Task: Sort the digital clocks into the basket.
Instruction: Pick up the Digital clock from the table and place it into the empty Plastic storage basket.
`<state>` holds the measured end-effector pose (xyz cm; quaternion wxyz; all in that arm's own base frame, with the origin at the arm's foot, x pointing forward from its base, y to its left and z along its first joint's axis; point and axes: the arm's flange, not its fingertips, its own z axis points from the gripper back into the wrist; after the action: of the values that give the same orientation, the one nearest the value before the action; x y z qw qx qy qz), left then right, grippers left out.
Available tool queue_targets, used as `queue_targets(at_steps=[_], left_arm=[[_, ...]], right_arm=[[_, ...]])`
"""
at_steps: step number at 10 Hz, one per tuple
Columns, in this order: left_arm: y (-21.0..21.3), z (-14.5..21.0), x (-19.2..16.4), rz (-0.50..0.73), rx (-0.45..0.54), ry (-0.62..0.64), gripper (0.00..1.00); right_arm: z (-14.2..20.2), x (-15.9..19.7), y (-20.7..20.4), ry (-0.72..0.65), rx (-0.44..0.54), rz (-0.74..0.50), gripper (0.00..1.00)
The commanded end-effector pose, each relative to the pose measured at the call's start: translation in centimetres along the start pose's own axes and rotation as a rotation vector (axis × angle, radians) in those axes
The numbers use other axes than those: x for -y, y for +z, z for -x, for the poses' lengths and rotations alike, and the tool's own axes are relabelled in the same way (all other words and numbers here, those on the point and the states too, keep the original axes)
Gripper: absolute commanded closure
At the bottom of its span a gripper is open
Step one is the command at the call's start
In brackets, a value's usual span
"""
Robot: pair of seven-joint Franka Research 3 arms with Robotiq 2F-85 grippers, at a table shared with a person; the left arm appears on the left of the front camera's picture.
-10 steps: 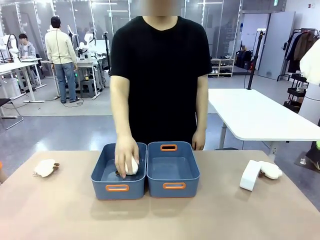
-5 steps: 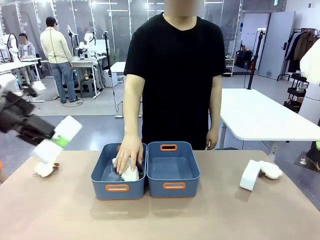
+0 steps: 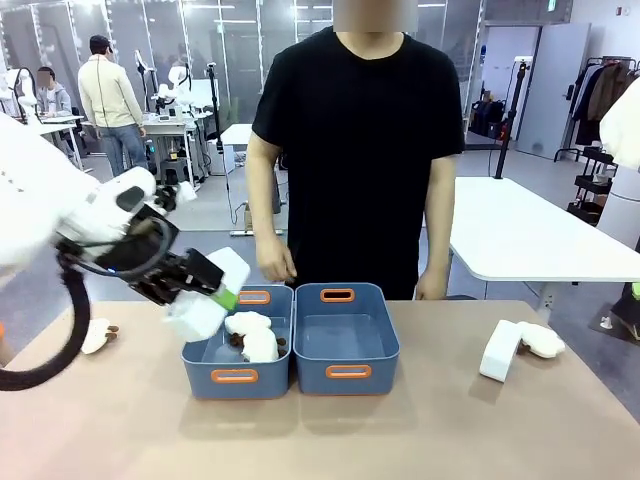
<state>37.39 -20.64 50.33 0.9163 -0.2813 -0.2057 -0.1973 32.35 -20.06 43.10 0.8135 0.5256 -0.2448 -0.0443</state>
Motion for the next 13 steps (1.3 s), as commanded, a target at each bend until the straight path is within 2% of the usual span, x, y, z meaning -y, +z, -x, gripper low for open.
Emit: queue_targets(at_steps=[1, 5, 6, 7, 8, 9, 11, 12, 13], left_arm=[[2.1, 0.1, -1.0, 0.023, -0.009, -0.016, 1.0], [2.1, 0.1, -1.0, 0.023, -0.009, -0.016, 1.0], [1.7, -0.2, -1.2, 0.011, 0.003, 0.002, 0.21], [-1.1, -2.0, 1.4, 0.023, 0.034, -0.005, 0.21], [-3.7, -5.6, 4.3, 0.032, 0.038, 0.017, 0.21], [-6.7, -9.2, 6.9, 0.008, -0.01, 0.036, 0.21], [-16.1, -14.4, 9.6, -0.122, -0.09, 0.164, 0.21], [-19.9, -15.7, 10.2, -0.246, -0.1, 0.191, 0.21], [-22.8, -16.6, 11.2, -0.31, -0.123, 0.205, 0.21]], right_arm=[[-0.1, -0.2, 0.0, 0.006, 0.009, -0.012, 0.0], [-0.1, -0.2, 0.0, 0.006, 0.009, -0.012, 0.0], [-0.1, -0.2, 0.0, 0.006, 0.009, -0.012, 0.0], [-0.1, -0.2, 0.0, 0.006, 0.009, -0.012, 0.0], [-0.1, -0.2, 0.0, 0.006, 0.009, -0.012, 0.0], [-0.1, -0.2, 0.0, 0.006, 0.009, -0.012, 0.0], [-0.1, -0.2, 0.0, 0.006, 0.009, -0.012, 0.0], [-0.1, -0.2, 0.0, 0.006, 0.009, -0.012, 0.0], [-0.1, -0.2, 0.0, 0.006, 0.009, -0.012, 0.0]])
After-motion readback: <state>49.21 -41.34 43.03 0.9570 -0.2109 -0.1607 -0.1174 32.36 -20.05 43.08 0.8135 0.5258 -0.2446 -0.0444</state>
